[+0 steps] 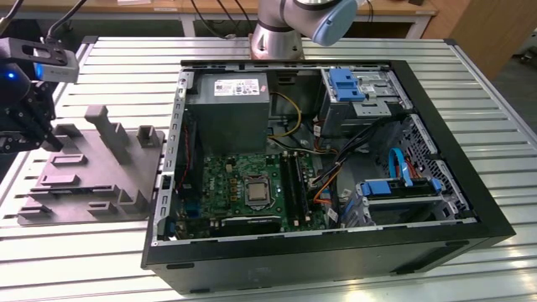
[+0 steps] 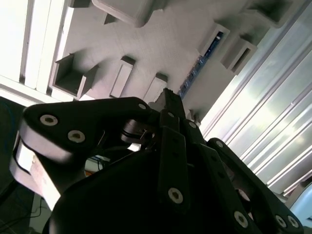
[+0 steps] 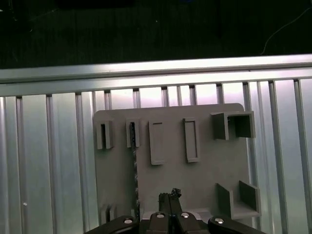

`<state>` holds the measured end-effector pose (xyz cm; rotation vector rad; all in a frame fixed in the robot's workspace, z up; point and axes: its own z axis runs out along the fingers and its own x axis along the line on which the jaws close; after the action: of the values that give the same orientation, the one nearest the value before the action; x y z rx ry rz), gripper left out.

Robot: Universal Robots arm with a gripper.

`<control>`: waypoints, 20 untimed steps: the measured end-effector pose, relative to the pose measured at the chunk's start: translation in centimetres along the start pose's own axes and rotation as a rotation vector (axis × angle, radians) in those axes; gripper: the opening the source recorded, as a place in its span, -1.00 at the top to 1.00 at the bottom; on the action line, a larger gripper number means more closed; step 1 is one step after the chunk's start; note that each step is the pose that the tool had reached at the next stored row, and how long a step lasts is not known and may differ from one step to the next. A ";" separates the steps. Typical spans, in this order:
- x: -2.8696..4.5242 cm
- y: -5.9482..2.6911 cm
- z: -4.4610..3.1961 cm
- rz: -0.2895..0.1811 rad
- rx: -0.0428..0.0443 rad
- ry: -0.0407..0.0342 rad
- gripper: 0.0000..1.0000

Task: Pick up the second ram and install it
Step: 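Pick up the second ram and move it above second insertion slot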

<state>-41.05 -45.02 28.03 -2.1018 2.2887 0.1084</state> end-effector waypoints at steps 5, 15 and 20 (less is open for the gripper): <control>0.42 -0.03 0.15 -0.020 -0.0013 0.0005 0.80; 1.63 -0.05 0.78 -0.044 -0.0044 0.0014 0.80; 2.12 -0.08 1.53 -0.054 -0.0053 0.0016 0.80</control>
<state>-41.19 -47.02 26.35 -2.1651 2.2327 0.1114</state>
